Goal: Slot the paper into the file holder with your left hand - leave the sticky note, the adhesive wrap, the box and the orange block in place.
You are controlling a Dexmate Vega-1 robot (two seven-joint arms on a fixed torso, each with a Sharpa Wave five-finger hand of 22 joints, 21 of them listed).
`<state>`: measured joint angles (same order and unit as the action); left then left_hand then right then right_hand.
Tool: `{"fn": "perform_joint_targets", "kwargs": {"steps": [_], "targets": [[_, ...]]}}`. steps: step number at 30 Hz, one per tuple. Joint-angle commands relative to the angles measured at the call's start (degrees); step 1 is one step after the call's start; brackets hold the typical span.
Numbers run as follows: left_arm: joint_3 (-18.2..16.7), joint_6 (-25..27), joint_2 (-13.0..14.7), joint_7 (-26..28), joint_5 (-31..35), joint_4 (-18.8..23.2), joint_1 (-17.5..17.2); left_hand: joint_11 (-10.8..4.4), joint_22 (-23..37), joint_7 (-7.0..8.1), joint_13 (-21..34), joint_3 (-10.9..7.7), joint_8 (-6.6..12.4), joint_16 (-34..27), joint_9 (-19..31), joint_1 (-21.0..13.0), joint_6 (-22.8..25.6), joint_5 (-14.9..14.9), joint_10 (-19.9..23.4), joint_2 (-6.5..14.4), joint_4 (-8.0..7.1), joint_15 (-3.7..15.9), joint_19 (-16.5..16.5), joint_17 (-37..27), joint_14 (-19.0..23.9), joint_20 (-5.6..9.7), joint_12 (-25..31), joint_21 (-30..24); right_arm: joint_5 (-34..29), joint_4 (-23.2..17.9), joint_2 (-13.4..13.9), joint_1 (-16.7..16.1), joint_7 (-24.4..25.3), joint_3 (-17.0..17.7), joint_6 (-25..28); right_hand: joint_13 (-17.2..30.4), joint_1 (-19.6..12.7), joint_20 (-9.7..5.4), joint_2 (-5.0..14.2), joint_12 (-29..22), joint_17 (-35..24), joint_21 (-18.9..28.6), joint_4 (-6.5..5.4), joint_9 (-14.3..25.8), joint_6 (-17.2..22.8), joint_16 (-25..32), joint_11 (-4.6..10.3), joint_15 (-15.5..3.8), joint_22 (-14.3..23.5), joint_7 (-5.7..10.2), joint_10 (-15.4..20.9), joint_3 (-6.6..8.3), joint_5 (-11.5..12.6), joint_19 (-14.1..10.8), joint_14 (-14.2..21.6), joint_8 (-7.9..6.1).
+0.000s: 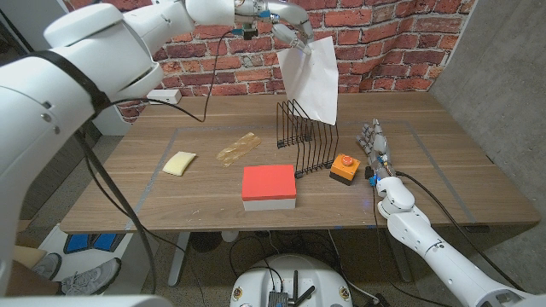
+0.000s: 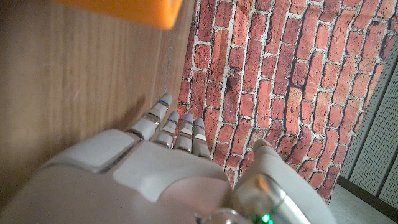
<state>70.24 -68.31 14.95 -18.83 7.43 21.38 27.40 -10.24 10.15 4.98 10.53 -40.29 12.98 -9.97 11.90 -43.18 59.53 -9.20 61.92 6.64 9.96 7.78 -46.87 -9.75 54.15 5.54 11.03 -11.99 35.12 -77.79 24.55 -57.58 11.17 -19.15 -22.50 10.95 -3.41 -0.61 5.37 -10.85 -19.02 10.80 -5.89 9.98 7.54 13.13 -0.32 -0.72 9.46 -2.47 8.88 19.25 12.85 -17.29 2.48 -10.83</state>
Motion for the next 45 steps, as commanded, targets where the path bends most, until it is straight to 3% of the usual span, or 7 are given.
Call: {"fn": "perform_joint_targets", "kwargs": {"steps": [1, 34, 45], "targets": [[-0.8, 1.9, -0.9, -4.5, -1.6, -0.1, -0.7, -0.49, 0.2, -0.14, 0.3, 0.10, 0.42, -0.2, 0.1, -0.4, 0.5, -0.4, -0.1, 0.5, 0.21, 5.71, 0.3, -0.1, 0.4, 6.07, 0.1, 0.3, -0.3, 0.3, -0.5, 0.3, 0.4, -0.3, 0.0, 0.0, 0.2, 0.28, 2.03, -0.3, -0.2, 0.1, 0.34, 0.2, 0.5, 0.3, -0.04, 0.15, 0.2, -0.04, 0.1, -0.06, -0.3, -0.1, 0.2, -0.06], [0.8, 4.1, -4.1, -8.4, -1.8, -0.2, -0.7, -1.27, 0.2, -0.02, 0.3, 0.29, 0.53, -0.2, 0.2, -0.6, 0.4, -0.4, -0.3, 0.5, 0.14, 5.67, 0.7, 0.0, 0.3, 6.09, 0.0, 0.2, -0.3, 0.2, -0.8, -0.4, 1.4, 0.1, -0.3, 0.0, 0.3, 0.21, 2.12, -0.3, -0.2, 0.2, 0.26, 0.2, 0.6, 0.3, -0.08, 0.39, 0.2, -0.06, 0.1, 0.09, -0.3, -0.3, 0.5, -0.08], [2.6, 4.1, -4.2, -5.7, 0.7, -0.2, 0.0, -1.30, 0.2, -0.02, 0.3, 0.32, 0.55, -0.1, 0.2, -0.6, 0.4, -0.4, -0.4, 0.5, 0.11, 5.63, 0.8, 0.0, 0.2, 6.10, 0.0, 0.2, -0.1, 0.7, -0.9, -0.1, 1.4, 0.0, -0.2, 0.0, 0.2, 0.20, 2.12, -0.3, -0.2, 0.2, 0.28, 0.2, 0.7, 0.3, -0.15, 0.31, 0.2, -0.11, 0.2, 0.10, -0.3, -0.4, 0.4, -0.09]]}}
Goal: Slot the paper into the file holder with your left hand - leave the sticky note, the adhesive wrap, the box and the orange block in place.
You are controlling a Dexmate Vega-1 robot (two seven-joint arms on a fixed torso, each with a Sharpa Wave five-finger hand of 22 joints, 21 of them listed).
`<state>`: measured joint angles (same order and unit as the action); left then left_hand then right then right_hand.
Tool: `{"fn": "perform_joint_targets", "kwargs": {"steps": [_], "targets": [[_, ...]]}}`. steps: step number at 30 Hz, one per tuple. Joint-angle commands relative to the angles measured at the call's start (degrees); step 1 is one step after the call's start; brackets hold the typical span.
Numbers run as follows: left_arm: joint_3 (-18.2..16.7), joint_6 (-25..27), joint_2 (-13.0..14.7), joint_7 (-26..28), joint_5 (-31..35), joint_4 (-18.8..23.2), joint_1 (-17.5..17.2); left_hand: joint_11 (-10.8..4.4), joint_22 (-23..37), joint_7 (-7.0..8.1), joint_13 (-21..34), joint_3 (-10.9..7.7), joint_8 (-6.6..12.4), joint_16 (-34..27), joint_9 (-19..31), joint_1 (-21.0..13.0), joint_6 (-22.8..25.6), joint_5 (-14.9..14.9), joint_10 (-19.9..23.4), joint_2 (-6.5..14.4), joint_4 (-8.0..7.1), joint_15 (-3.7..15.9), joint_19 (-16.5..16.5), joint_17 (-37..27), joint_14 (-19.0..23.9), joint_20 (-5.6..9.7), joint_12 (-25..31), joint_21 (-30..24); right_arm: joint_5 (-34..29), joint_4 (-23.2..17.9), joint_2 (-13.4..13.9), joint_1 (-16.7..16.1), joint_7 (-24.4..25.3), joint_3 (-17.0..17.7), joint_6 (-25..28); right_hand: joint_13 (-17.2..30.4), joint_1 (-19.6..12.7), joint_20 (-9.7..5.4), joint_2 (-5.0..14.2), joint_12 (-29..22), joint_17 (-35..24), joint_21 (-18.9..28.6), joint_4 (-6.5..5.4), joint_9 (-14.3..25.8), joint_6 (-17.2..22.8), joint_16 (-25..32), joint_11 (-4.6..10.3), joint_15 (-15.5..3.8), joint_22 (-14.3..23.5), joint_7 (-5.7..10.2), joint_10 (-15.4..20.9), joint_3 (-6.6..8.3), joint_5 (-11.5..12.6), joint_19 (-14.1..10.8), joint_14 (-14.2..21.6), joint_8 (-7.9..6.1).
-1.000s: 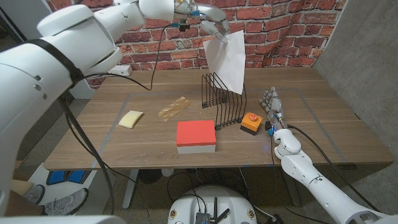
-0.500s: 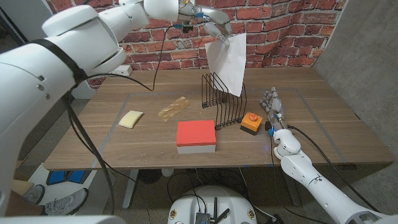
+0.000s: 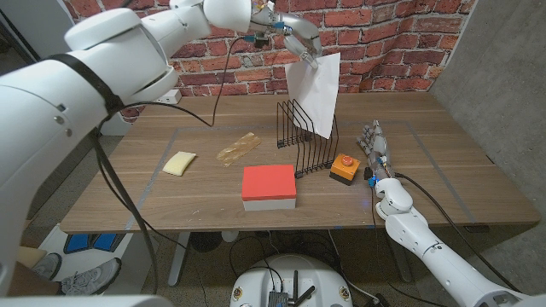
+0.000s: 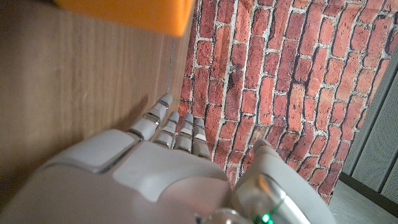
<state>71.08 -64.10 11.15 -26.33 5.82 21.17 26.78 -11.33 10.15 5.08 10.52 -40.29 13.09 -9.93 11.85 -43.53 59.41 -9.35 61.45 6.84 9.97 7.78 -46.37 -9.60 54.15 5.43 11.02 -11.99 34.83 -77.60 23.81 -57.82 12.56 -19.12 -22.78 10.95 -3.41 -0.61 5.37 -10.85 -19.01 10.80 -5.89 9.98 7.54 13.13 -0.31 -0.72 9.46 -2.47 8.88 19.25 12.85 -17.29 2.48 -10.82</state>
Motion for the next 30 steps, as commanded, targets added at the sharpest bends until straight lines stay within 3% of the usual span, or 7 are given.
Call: {"fn": "perform_joint_targets", "kwargs": {"steps": [1, 13, 24, 30], "targets": [[2.1, -0.3, -0.4, 2.4, 2.8, 0.0, 0.8, -0.22, 0.2, -0.17, 0.3, 0.32, 0.43, -0.1, 0.3, -0.2, 0.5, -0.2, 0.1, 0.3, 0.05, 5.59, 0.3, -0.2, 0.2, 6.21, 0.0, 0.2, 0.2, 0.5, -0.2, 0.2, 0.0, 0.0, 0.1, 0.0, 0.2, 0.19, 2.12, -0.3, -0.2, 0.2, 0.29, 0.2, 0.7, 0.3, -0.15, 0.31, 0.2, -0.09, 0.2, 0.10, -0.3, -0.3, 0.4, -0.09], [6.8, -2.1, -0.5, 8.5, 7.4, -0.1, 2.8, -0.23, 0.2, -0.14, 0.4, 0.38, 0.52, -0.1, 0.3, -0.2, 0.5, -0.2, 0.1, 0.4, 0.04, 5.65, 0.3, -0.2, 0.1, 6.18, 0.0, 0.2, 0.2, 0.3, -0.3, -0.1, 0.2, 0.0, 0.1, 0.0, 0.3, 0.19, 2.17, -0.3, -0.3, 0.2, 0.25, 0.2, 0.7, 0.3, -0.10, 0.26, 0.2, -0.10, 0.1, 0.08, -0.3, -0.4, 0.4, -0.08], [7.6, -2.3, -0.9, 7.6, 6.5, -0.1, 2.9, -0.21, 0.2, -0.08, 0.4, 0.44, 0.60, -0.1, 0.3, -0.3, 0.6, -0.2, 0.2, 0.4, 0.09, 5.67, 0.3, -0.2, 0.1, 6.16, 0.1, 0.1, 0.3, 0.1, -0.4, -0.3, 0.5, 0.1, 0.1, 0.0, 0.3, 0.17, 2.22, -0.3, -0.3, 0.2, 0.25, 0.2, 0.7, 0.4, -0.14, 0.27, 0.2, -0.10, 0.2, 0.13, -0.3, -0.4, 0.4, -0.09], [8.9, -3.9, -0.9, 9.7, 8.4, -0.1, 3.5, -0.23, 0.2, -0.12, 0.4, 0.46, 0.61, -0.2, 0.3, -0.3, 0.6, -0.2, 0.2, 0.4, 0.05, 5.64, 0.3, -0.2, 0.2, 6.16, 0.0, 0.1, 0.3, 0.3, -0.4, -0.2, 0.5, 0.1, 0.1, 0.0, 0.2, 0.08, 2.24, -0.3, -0.3, 0.2, 0.27, 0.2, 0.7, 0.3, -0.07, 0.25, 0.2, -0.08, 0.2, 0.16, -0.3, -0.5, 0.4, -0.09]]}}
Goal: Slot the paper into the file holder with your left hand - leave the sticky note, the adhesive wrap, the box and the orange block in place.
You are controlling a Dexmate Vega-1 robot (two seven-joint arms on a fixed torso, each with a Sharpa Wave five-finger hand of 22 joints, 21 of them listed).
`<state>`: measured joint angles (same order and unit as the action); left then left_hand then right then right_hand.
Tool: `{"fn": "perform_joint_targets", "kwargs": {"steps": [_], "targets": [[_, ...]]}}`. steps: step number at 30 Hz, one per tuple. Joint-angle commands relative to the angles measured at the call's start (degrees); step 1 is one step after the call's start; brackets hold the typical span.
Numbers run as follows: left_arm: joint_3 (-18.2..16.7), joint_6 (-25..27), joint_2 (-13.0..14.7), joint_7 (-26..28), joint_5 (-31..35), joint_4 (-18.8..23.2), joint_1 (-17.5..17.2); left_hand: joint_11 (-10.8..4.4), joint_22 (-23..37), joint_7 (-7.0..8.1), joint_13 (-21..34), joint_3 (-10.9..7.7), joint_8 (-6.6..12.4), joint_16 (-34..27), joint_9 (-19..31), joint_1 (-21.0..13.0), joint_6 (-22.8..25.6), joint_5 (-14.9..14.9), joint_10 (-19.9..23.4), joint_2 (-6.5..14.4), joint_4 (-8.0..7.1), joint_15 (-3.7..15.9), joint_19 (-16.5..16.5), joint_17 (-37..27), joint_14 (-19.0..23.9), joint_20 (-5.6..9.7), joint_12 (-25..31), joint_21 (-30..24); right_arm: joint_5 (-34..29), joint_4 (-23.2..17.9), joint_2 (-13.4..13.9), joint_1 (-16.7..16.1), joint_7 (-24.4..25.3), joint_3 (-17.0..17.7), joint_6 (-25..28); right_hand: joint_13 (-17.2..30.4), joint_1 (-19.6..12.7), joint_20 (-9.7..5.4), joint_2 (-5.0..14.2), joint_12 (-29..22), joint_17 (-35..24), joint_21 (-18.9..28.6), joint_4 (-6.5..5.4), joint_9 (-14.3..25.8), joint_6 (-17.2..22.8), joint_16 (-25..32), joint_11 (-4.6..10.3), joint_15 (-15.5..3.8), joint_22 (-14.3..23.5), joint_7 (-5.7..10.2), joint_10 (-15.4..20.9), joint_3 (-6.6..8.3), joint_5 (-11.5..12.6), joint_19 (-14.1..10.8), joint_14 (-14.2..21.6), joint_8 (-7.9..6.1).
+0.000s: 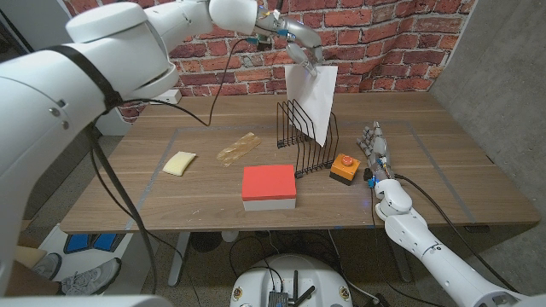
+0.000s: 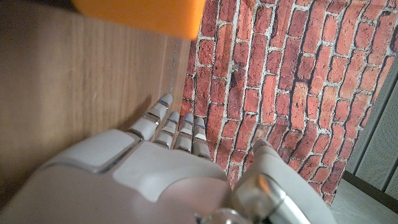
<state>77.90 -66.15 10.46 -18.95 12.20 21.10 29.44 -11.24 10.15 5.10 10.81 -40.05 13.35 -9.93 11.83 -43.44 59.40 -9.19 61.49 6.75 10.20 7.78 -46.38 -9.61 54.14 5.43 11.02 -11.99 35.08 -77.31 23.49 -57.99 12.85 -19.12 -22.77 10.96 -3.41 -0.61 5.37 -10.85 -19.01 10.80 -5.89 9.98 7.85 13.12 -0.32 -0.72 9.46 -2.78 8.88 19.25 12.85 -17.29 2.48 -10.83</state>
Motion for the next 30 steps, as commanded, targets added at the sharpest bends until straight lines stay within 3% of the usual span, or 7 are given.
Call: {"fn": "perform_joint_targets", "kwargs": {"steps": [1, 30], "targets": [[2.6, -2.3, -0.2, 3.3, 2.8, 0.0, 1.1, -0.32, 0.2, -0.13, 0.1, 0.23, 0.36, -0.2, 0.4, -0.4, 0.6, -0.4, 0.1, 0.5, -0.16, 5.67, 0.3, -0.2, 0.1, 6.16, 0.0, 0.1, 0.0, 0.0, -0.1, 0.0, 0.2, 0.1, 0.1, 0.0, 0.2, 0.12, 2.29, -0.3, -0.3, 0.2, 0.25, 0.2, 0.4, 0.4, -0.09, 0.34, 0.2, 0.24, 0.1, 0.19, -0.3, -0.5, 0.5, -0.09], [14.8, -6.0, -1.4, 25.4, 15.7, -0.5, 5.1, -0.32, 0.1, -0.08, 0.1, 0.35, 0.48, -0.2, 0.4, -0.4, 0.6, -0.4, 0.2, 0.5, -0.25, 5.61, 0.3, -0.2, 0.2, 6.14, 0.1, 0.0, 0.1, 0.8, -0.7, 0.3, 0.5, -0.1, 0.2, 0.0, 0.2, 0.05, 2.30, -0.4, -0.4, 0.2, 0.25, 0.2, 0.5, 0.4, -0.06, 0.23, 0.2, 0.11, 0.2, 0.27, -0.3, -0.6, 0.5, -0.07]]}}
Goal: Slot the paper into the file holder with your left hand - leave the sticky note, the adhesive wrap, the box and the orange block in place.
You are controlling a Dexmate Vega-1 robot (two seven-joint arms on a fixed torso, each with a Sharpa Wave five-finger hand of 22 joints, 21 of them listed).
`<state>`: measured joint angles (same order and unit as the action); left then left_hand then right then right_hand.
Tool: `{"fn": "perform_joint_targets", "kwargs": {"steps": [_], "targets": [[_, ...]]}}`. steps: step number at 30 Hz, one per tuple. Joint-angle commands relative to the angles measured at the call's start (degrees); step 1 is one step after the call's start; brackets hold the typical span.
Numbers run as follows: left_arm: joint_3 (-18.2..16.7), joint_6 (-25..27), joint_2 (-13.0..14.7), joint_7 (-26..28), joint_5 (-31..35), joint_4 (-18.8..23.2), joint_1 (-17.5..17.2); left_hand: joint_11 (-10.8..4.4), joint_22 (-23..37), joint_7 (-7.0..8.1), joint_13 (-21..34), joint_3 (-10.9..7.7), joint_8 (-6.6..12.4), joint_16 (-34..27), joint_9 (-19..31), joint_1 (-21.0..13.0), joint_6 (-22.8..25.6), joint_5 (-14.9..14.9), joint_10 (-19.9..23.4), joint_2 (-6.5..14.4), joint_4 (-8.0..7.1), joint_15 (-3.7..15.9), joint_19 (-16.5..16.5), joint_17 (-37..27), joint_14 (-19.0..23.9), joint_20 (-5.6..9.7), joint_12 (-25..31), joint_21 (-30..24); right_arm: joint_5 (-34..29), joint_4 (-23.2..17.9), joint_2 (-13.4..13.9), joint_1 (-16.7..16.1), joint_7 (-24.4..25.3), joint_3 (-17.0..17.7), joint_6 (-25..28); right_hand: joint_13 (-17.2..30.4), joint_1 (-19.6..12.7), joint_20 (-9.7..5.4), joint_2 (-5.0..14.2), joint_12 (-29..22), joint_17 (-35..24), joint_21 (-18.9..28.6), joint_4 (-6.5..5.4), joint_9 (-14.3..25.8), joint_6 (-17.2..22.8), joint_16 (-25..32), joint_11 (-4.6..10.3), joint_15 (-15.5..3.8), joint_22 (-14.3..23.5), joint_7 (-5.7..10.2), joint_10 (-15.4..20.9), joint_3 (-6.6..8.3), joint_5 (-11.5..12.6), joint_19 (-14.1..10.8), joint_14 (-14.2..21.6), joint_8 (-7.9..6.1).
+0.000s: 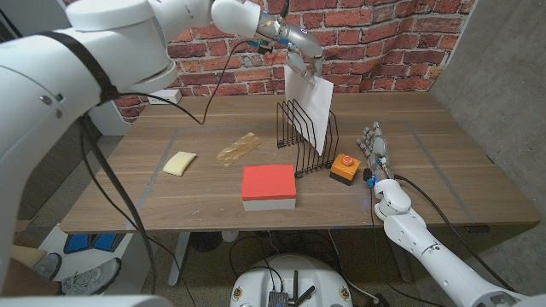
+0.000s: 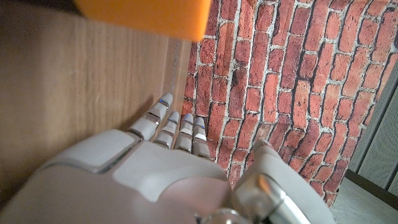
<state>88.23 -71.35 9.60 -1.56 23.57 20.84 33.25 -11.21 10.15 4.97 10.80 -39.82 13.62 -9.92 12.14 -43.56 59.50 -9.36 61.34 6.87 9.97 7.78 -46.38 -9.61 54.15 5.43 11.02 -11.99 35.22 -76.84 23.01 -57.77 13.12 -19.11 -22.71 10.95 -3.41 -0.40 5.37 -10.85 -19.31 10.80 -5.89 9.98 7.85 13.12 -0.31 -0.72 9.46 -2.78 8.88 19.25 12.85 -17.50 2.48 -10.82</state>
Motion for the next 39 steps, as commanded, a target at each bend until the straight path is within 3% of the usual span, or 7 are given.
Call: {"fn": "perform_joint_targets", "kwargs": {"steps": [1, 6, 13, 23, 34, 39], "targets": [[4.8, -0.8, -0.5, 9.0, 4.9, -0.2, 1.5, -0.35, 0.1, 0.02, 0.1, 0.11, 0.20, -0.2, 0.1, -0.3, 0.5, -0.2, 0.3, 0.4, -0.02, 5.63, 0.3, -0.2, 0.2, 6.15, 0.1, 0.0, 0.0, 0.4, -0.3, 0.2, 0.2, -0.1, 0.1, 0.0, 0.2, -0.16, 2.33, -0.3, -0.1, 0.2, 0.25, 0.2, 0.5, 0.4, -0.07, 0.25, 0.2, 0.11, 0.2, 0.30, -0.3, -0.4, 0.5, -0.07], [7.5, -1.1, -1.0, 16.5, 9.8, -0.5, 2.4, -0.34, 0.1, 0.10, 0.1, 0.12, 0.23, -0.2, 0.1, -0.4, 0.5, -0.2, 0.4, 0.4, 0.04, 5.72, 0.3, -0.2, 0.3, 6.14, 0.1, 0.0, 0.1, 0.7, -0.4, 0.4, 0.1, -0.1, 0.1, 0.0, 0.2, -0.13, 2.31, -0.3, 0.0, 0.2, 0.24, 0.2, 0.4, 0.4, -0.08, 0.22, 0.2, 0.12, 0.2, 0.31, -0.3, -0.4, 0.5, -0.07], [8.2, -1.3, -0.5, 18.3, 9.5, -0.6, 2.0, -0.35, 0.1, 0.05, 0.1, 0.17, 0.25, -0.3, 0.1, -0.3, 0.5, -0.2, 0.4, 0.5, -0.02, 5.64, 0.4, -0.2, 0.4, 6.15, 0.1, 0.0, 0.1, 1.1, -0.5, 0.8, 0.0, -0.2, 0.2, 0.0, 0.2, -0.16, 2.33, -0.3, -0.1, 0.2, 0.22, 0.2, 0.5, 0.4, -0.06, 0.17, 0.2, 0.10, 0.2, 0.34, -0.3, -0.4, 0.5, -0.07], [6.7, -1.5, 0.7, 17.9, 7.6, -0.4, 0.3, -0.33, 0.1, -0.03, 0.1, 0.17, 0.27, -0.3, 0.1, -0.4, 0.5, -0.2, 0.4, 0.5, 0.00, 5.68, 0.3, -0.2, 0.5, 6.12, 0.1, 0.0, 0.1, 1.8, -0.7, 1.3, -0.2, -0.3, 0.1, 0.0, 0.2, -0.19, 2.31, -0.3, -0.1, 0.2, 0.20, 0.2, 0.5, 0.4, -0.07, 0.30, 0.2, 0.13, 0.1, 0.36, -0.3, -0.5, 0.5, -0.07], [7.6, -2.3, 0.8, 24.8, 12.1, -0.4, 0.2, -0.34, 0.1, -0.02, 0.1, 0.19, 0.27, -0.3, 0.1, -0.4, 0.4, -0.2, 0.5, 0.5, 0.00, 5.67, 0.3, -0.2, 0.5, 6.11, 0.1, -0.1, 0.1, 2.6, -1.0, 1.9, -0.5, -0.5, -0.1, 0.0, 0.2, -0.18, 2.29, -0.3, -0.1, 0.2, 0.18, 0.2, 0.5, 0.3, -0.10, 0.22, 0.2, 0.16, 0.1, 0.36, -0.3, -0.5, 0.5, -0.07], [10.3, -3.0, 0.1, 34.8, 19.7, -0.1, 1.3, -0.33, 0.1, 0.02, 0.1, 0.18, 0.30, -0.2, 0.1, -0.5, 0.4, -0.2, 0.5, 0.6, 0.01, 5.71, 0.3, -0.2, 0.5, 6.12, 0.1, -0.1, 0.1, 2.6, -1.1, 1.9, -0.4, -0.5, -0.1, 0.0, 0.2, -0.15, 2.29, -0.3, -0.1, 0.2, 0.18, 0.2, 0.5, 0.4, -0.11, 0.29, 0.2, 0.14, 0.1, 0.39, -0.3, -0.5, 0.5, -0.06]]}}
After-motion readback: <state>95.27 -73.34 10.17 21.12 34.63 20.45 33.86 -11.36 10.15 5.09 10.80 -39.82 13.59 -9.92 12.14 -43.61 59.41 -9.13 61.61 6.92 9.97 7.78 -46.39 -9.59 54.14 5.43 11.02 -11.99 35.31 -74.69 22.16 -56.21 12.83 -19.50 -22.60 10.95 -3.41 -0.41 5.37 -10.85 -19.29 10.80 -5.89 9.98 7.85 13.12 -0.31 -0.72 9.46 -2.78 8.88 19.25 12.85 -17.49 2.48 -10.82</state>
